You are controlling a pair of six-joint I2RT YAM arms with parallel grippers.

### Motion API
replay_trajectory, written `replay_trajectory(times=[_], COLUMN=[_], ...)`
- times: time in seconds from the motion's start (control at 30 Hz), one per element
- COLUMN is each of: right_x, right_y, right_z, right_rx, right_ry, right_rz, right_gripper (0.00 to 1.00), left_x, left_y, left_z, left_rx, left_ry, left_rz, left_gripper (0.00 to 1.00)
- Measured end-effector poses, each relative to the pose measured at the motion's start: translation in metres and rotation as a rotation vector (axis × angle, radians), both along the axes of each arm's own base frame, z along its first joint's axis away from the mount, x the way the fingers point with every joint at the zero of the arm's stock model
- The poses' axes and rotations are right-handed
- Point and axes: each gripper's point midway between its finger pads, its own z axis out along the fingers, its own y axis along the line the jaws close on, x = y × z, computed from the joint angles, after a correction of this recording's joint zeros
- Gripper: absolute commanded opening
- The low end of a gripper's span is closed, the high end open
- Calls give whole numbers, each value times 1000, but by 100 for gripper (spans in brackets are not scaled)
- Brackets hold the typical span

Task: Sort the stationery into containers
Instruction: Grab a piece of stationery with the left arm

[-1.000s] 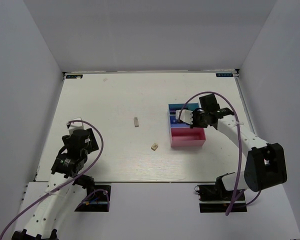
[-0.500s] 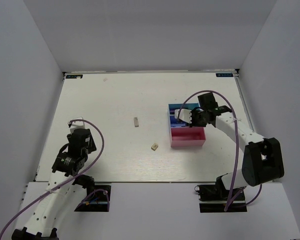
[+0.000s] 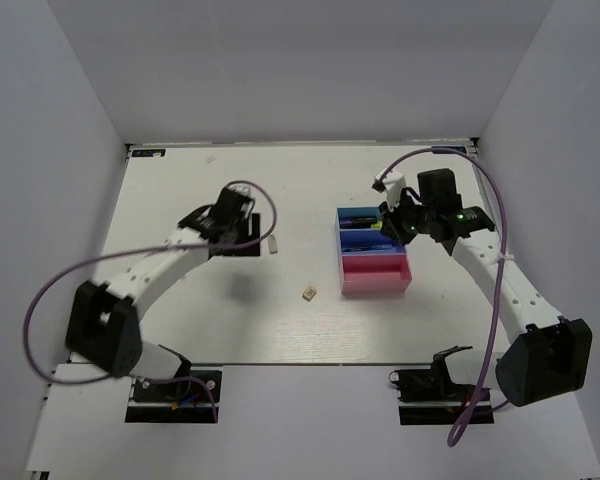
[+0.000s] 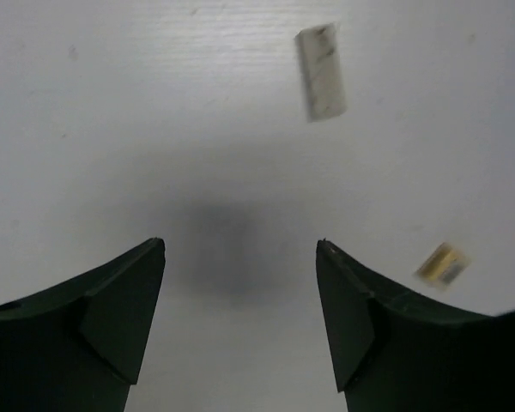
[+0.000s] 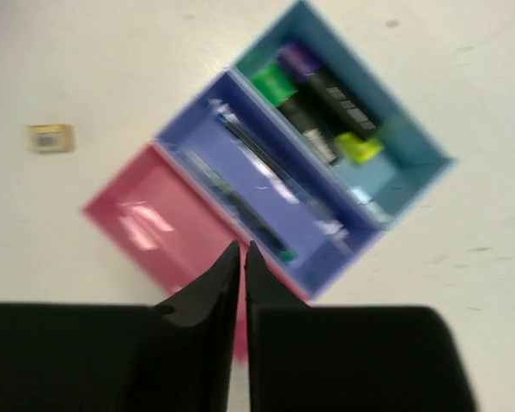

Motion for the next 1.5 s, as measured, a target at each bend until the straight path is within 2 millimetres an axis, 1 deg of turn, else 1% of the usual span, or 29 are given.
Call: replay_trajectory(times=[0.03, 0.1, 0.13, 0.17, 0.2, 0.23, 0.3, 0.33, 0.4, 0.47, 0.5, 0.6, 0.77, 0.8, 0.87, 0.93, 1.0, 1.1, 1.13, 1.2, 1.23, 1.27, 1.3, 1.33, 1.37, 1.4, 1.43, 1.47, 1.5], right_x=[-6, -19, -24, -29, -35, -42, -52, -55, -56, -57, -57, -54, -50, -50, -49, -49, -48, -47, -47, -47, -47, -47, -47, -47, -47, -47, -47, -46, -46], right_y=[5, 13, 17, 20, 21, 21, 19, 17, 13, 9, 8, 5, 2, 2, 1, 0, -1, -3, -4, -4, -4, -4, -4, -4, -5, -5, -5, -6, -6], right_z=[0, -4, -5, -9, -13, -19, -26, -26, -19, -10, -4, 5, 3, 3, 3, 3, 3, 3, 3, 3, 4, 4, 4, 4, 4, 4, 3, 3, 2], right_rx=[50, 130, 165, 197, 221, 235, 255, 263, 287, 312, 325, 344, 344, 344, 345, 346, 348, 352, 354, 359, 361, 363, 365, 368, 370, 374, 373, 371, 369], right_ry=[52, 154, 188, 222, 251, 281, 318, 320, 281, 232, 206, 170, 172, 173, 173, 173, 173, 174, 175, 177, 179, 179, 180, 182, 184, 189, 189, 186, 185], right_rz=[-23, -64, -79, -99, -117, -137, -174, -190, -213, -227, -233, -248, -266, -270, -271, -276, -283, -290, -292, -294, -293, -292, -293, -293, -296, -302, -303, -301, -298], right_gripper=[0, 0, 5, 12, 12, 12, 12, 12, 9, 9, 7, 7, 7, 7, 7, 7, 7, 7, 7, 7, 7, 7, 9, 13, 45, 59, 66, 66, 59], left_x=[17, 45, 59, 71, 80, 91, 103, 104, 102, 98, 96, 93, 92, 92, 91, 90, 89, 89, 89, 89, 89, 89, 89, 88, 87, 86, 83, 80, 76], left_y=[-17, -45, -59, -69, -77, -85, -95, -96, -94, -90, -89, -85, -86, -87, -89, -90, -90, -91, -91, -91, -91, -91, -91, -92, -92, -92, -97, -102, -111], left_z=[2, 3, 0, -4, -10, -17, -35, -43, -59, -69, -73, -77, -78, -79, -82, -87, -92, -92, -92, -92, -91, -91, -91, -91, -90, -88, -84, -80, -73], left_rx=[-5, -14, -18, -19, -16, -16, -9, -3, 21, 43, 52, 70, 69, 69, 67, 72, 77, 78, 78, 80, 81, 83, 86, 91, 98, 110, 117, 123, 119], left_ry=[-1, 11, 19, 31, 52, 65, 99, 118, 158, 189, 201, 211, 206, 207, 209, 217, 225, 221, 221, 220, 219, 218, 218, 217, 215, 212, 206, 194, 177], left_rz=[-10, -14, -10, 0, 14, 32, 63, 77, 104, 130, 142, 171, 199, 201, 208, 212, 218, 215, 215, 212, 212, 208, 202, 192, 180, 161, 133, 103, 65], left_gripper=[86, 86, 86, 79, 74, 66, 61, 59, 56, 56, 56, 56, 55, 49, 43, 42, 38, 34, 26, 16, 6, 3, 1, 0, 0, 0, 0, 0, 0])
